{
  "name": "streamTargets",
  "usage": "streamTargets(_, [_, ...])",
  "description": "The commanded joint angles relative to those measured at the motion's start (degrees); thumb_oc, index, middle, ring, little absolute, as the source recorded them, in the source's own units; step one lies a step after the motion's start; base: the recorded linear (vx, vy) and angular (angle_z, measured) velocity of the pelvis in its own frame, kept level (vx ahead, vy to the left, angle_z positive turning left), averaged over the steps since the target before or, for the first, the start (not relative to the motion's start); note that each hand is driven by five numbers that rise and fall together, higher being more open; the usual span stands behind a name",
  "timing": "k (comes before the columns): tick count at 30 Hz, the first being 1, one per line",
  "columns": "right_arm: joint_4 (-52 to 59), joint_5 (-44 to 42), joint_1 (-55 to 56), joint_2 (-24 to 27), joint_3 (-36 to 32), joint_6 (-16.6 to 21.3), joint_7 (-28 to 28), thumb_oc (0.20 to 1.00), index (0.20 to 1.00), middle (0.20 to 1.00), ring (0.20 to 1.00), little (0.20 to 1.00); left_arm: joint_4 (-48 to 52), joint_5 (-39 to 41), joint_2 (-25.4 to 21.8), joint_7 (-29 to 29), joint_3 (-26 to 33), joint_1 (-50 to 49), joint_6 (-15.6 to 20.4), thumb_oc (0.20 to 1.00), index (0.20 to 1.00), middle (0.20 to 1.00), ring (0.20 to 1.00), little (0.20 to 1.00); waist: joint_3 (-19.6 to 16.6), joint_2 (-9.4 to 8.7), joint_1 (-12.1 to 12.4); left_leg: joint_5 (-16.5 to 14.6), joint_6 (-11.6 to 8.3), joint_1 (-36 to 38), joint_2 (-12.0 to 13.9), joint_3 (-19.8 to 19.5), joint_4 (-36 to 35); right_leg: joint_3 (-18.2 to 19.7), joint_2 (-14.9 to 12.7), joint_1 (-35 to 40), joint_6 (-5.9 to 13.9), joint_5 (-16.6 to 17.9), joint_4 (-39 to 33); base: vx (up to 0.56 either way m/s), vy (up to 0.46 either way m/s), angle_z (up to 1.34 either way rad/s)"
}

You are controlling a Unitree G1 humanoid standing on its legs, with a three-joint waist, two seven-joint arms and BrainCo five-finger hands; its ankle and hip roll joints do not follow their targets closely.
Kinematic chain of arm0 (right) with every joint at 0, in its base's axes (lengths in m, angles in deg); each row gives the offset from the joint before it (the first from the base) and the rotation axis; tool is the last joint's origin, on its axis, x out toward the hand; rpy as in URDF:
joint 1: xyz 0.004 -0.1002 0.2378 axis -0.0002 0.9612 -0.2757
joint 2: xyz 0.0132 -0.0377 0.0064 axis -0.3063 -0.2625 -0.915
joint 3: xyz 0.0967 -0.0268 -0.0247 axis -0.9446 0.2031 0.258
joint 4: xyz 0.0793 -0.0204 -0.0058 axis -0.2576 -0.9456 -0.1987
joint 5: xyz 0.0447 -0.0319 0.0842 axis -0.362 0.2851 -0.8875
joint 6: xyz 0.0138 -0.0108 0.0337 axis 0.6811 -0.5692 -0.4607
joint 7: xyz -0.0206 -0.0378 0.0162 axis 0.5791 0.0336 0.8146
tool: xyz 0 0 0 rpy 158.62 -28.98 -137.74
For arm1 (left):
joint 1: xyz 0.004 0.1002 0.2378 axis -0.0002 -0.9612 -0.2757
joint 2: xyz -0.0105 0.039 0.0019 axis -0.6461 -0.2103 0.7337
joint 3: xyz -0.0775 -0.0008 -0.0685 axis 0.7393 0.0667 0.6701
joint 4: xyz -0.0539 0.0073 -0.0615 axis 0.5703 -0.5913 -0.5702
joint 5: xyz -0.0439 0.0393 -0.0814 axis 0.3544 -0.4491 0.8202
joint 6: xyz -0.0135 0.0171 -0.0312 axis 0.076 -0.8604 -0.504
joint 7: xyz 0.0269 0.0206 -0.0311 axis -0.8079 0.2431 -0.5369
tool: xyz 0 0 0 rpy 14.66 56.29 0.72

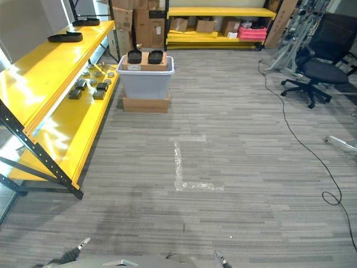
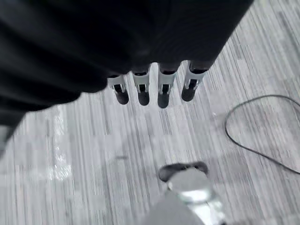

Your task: Move parts from the plastic box to the shelf.

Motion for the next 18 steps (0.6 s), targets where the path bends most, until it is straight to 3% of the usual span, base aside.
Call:
streamTargets(1, [-2.2,-1.4,-3.4,0.9,-0.6,0.4,-0.9,1.000,1.000,1.000,1.000,1.000,-2.7,-1.4,-1.4,0.3,2.0,3.8,1.0,1.000,1.000,1.000,1.000,1.000,3.6,-0.57,-0.4,-1.7,-1.62,3.5,-1.0,-2.8,-4.3,0.4,-1.4,8.8,5.31,2.8,-12.2,0.01,-0.017,-0.07])
streamTargets(18, [-0.9,-0.2,-3.2,-1.5,1.2,1.2,0.3,1.000,1.000,1.000,1.000,1.000,-1.8,0.9,0.6,-2.3,3.0,3.0,1.5,1.000,1.000,1.000,1.000,1.000,3.1,-0.55,-0.4,-2.2,-1.61,4.7,-1.0,-2.9,-4.3,-0.1,-1.5,10.2,5.04,2.2,-12.2,0.00,0.000,0.01])
